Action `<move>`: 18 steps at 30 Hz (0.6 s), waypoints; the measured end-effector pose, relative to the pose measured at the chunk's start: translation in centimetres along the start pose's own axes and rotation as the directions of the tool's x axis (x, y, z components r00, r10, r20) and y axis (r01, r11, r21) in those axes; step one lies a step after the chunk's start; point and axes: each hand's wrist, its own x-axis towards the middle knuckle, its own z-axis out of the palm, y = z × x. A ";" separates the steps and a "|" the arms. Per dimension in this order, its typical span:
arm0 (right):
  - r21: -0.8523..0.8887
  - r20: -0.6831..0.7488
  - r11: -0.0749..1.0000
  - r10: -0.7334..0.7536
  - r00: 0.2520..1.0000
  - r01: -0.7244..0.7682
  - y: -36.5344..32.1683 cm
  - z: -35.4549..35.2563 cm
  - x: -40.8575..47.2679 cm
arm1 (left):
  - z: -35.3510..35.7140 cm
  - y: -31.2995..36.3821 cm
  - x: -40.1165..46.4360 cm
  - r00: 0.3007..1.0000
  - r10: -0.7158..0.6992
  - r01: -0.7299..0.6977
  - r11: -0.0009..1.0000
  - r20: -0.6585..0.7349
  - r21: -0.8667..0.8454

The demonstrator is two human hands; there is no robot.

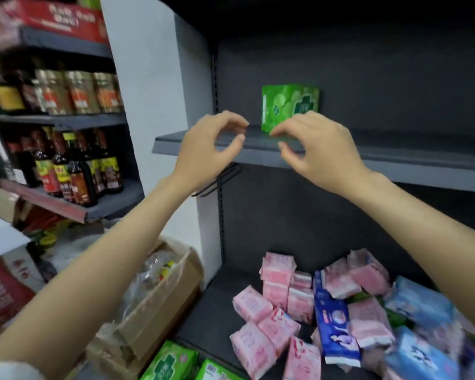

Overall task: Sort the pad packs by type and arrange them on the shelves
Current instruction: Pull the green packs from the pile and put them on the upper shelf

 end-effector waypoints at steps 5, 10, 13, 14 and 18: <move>-0.243 0.189 0.970 0.066 0.980 -0.018 7.9 0.7 4.0 | 5.3 -1.6 7.8 0.985 -0.163 0.164 0.986 0.050 -0.017; -0.288 0.387 0.940 0.291 0.875 -0.185 13.4 2.1 7.6 | 10.6 -3.3 14.9 0.874 -0.456 0.427 0.886 0.167 0.183; -0.277 0.430 0.945 0.282 0.858 -0.172 14.9 3.0 8.6 | 12.9 -5.0 17.5 0.750 -0.571 0.535 0.821 0.334 0.201; -0.274 0.437 0.949 0.267 0.859 -0.155 15.4 3.2 8.8 | 13.4 -5.6 17.9 0.739 -0.573 0.545 0.818 0.355 0.186; -0.274 0.460 0.952 0.253 0.851 -0.134 16.7 3.1 8.6 | 13.8 -6.5 17.0 0.850 -0.483 0.474 0.876 0.210 0.094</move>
